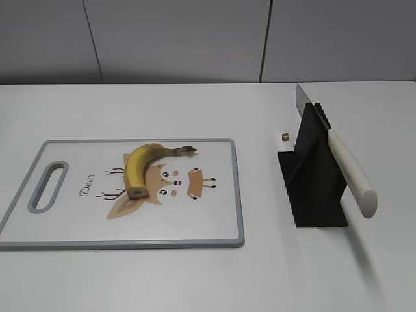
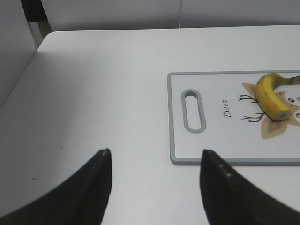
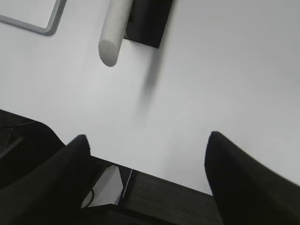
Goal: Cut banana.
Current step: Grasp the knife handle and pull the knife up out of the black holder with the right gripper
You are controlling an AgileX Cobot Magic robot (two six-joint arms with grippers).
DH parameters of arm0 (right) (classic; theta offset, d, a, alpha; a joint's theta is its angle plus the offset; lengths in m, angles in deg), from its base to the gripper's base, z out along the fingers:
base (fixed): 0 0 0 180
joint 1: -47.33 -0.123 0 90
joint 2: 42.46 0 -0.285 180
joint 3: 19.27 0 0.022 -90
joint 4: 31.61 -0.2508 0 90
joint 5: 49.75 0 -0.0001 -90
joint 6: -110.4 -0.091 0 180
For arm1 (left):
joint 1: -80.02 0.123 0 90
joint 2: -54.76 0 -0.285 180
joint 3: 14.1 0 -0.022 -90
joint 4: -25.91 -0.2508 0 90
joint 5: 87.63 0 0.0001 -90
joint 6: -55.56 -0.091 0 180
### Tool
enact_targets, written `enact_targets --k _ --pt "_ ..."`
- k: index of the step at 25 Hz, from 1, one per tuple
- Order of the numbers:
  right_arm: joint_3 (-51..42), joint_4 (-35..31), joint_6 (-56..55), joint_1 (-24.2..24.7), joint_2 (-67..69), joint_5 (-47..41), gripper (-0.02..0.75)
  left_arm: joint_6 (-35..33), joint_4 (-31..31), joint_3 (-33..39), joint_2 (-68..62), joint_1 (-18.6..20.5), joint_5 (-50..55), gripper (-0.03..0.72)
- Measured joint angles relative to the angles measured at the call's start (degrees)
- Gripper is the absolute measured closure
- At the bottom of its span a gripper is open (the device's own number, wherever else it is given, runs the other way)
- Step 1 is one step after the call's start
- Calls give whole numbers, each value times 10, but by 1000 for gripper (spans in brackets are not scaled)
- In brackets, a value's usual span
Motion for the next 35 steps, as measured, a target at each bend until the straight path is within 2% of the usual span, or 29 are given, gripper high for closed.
enact_targets --k 5,8,19,22,26,35 --pt "43 17 -14 -66 84 0 167 0 0 0 0 0 0 113" --pt "73 17 -26 -77 134 1 167 0 0 0 0 0 0 114" --pt "119 28 -93 -76 296 18 167 0 0 0 0 0 0 116" --pt "122 32 -93 -55 340 22 167 0 0 0 0 0 0 117" --pt "126 -2 -67 -12 388 30 186 0 0 0 0 0 0 126" --pt "127 -39 -48 -7 414 58 199 0 0 0 0 0 0 129"
